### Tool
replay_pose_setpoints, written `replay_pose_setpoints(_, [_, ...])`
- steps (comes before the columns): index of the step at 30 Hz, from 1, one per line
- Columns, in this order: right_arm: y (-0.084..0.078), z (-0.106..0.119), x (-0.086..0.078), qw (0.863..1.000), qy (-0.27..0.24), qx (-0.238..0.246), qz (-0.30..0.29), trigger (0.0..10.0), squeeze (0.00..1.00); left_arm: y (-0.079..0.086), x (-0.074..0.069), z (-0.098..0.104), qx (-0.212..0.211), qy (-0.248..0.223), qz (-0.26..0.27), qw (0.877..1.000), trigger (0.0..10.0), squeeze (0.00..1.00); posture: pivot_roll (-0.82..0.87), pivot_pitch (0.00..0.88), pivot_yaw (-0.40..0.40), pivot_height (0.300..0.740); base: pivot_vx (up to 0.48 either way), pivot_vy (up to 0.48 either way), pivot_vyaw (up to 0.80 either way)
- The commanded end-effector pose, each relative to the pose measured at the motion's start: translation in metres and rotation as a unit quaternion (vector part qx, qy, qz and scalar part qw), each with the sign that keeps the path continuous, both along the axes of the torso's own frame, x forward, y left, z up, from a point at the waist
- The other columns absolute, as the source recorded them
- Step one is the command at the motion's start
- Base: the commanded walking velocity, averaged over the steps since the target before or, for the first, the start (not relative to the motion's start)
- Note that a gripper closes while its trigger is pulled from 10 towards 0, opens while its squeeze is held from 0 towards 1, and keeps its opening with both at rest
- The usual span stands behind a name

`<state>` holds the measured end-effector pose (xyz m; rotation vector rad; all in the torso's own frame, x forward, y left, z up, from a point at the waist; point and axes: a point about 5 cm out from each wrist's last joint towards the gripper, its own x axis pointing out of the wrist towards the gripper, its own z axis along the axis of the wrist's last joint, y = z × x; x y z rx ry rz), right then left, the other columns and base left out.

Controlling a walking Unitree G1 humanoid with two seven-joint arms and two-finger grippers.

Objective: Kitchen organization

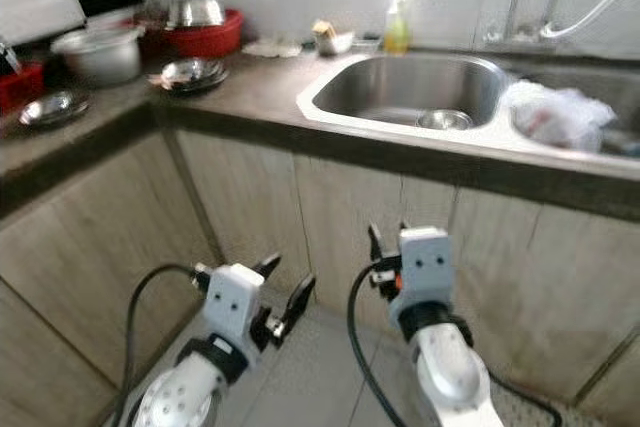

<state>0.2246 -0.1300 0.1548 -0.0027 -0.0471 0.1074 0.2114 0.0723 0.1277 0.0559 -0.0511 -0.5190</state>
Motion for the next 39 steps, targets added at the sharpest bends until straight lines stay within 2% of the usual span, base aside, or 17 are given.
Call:
replay_pose_setpoints(1, [0.0048, 0.0072, -0.0012, 1.000, -0.017, 0.004, 0.006, 10.0, 0.00, 0.0019, 0.0011, 0.0052, -0.001, -0.006, -0.001, 1.000, 10.0, 0.00, -0.04, 0.032, 0.024, 0.740, 0.000, 0.000, 0.00])
replay_pose_setpoints(11, [0.0070, 0.0065, -0.0025, 1.000, -0.022, -0.005, 0.009, 10.0, 0.00, 0.0020, 0.0013, 0.0053, 0.001, -0.008, 0.003, 1.000, 10.0, 0.00, -0.04, 0.032, 0.023, 0.740, 0.000, 0.000, 0.00])
replay_pose_setpoints(18, [0.0077, 0.0084, -0.0010, 0.999, -0.028, -0.009, 0.012, 10.0, 0.00, 0.0031, 0.0017, 0.0047, 0.010, -0.015, 0.008, 1.000, 10.0, 0.00, -0.04, 0.021, 0.021, 0.740, 0.000, 0.000, 0.77])
replay_pose_setpoints(36, [0.0071, 0.0098, 0.0035, 0.999, -0.032, -0.010, 0.012, 10.0, 0.00, 0.0029, 0.0017, 0.0040, 0.013, -0.016, 0.010, 1.000, 10.0, 0.00, -0.04, 0.008, 0.024, 0.740, 0.304, 0.000, 0.77])
replay_pose_setpoints(39, [0.0068, 0.0100, 0.0046, 0.999, -0.031, -0.009, 0.011, 10.0, 0.00, 0.0026, 0.0023, 0.0044, 0.014, -0.016, 0.010, 1.000, 10.0, 0.00, -0.04, 0.010, 0.021, 0.740, 0.311, 0.000, 0.00])
